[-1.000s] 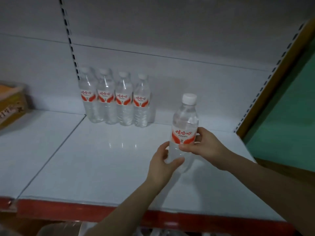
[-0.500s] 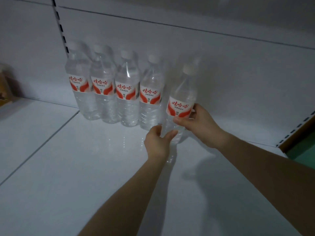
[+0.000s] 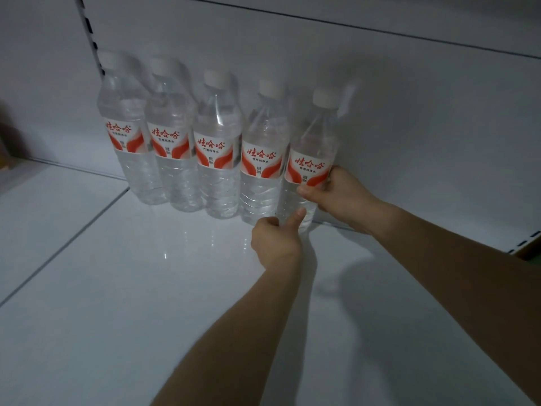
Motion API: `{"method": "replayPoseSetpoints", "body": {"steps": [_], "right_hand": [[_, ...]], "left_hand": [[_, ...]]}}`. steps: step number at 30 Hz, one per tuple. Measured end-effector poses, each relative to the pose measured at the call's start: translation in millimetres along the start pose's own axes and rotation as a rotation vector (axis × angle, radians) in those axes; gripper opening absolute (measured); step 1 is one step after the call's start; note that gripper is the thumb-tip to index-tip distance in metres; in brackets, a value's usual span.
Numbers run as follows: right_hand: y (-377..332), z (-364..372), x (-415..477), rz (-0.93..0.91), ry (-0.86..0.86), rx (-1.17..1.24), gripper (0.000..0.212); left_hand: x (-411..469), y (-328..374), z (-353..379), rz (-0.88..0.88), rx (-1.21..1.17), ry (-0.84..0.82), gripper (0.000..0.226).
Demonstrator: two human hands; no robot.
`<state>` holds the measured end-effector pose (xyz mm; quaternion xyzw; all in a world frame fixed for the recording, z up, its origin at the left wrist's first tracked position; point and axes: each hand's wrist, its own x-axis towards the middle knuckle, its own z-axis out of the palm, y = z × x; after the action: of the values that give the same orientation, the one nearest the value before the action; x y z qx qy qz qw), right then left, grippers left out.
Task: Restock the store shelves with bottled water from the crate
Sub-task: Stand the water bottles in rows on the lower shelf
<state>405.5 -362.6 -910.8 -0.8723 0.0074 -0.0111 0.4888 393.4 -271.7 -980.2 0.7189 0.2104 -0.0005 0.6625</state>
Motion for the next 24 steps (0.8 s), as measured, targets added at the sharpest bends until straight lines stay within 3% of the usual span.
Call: {"method": "replayPoseSetpoints", "body": {"steps": [5,8,9,11,13,19,24], "right_hand": [[-9,9,-9,0.109,0.03,0.092,0.031],[-2,10,-30,0.175,0.127,0.128,0.007],[4,9,-39,0.19,0.16,0.131,0.012],[20,1,-57,0.213,0.227,0.135,0.044],[29,-12,-81,0.237,0.321,0.144,0.055],[39,-65,-164,0.231,0.498,0.144,0.011],[18,-126,-248,0.219,0.514,0.111,0.017]], "left_hand": [[-4,3,-3,0.001,-0.008,-0.019,0.042],[-11,5,-3,-0.001,0.0,-0.031,0.057],[-17,5,-4,0.0,0.002,-0.022,0.059],[-37,2,-5,0.048,-0.009,0.003,0.049],[-67,-5,-3,0.129,-0.007,-0.01,0.035],[-163,-15,30,0.194,-0.013,-0.304,0.028],[-247,-10,44,0.164,0.024,-0.571,0.016]]}}
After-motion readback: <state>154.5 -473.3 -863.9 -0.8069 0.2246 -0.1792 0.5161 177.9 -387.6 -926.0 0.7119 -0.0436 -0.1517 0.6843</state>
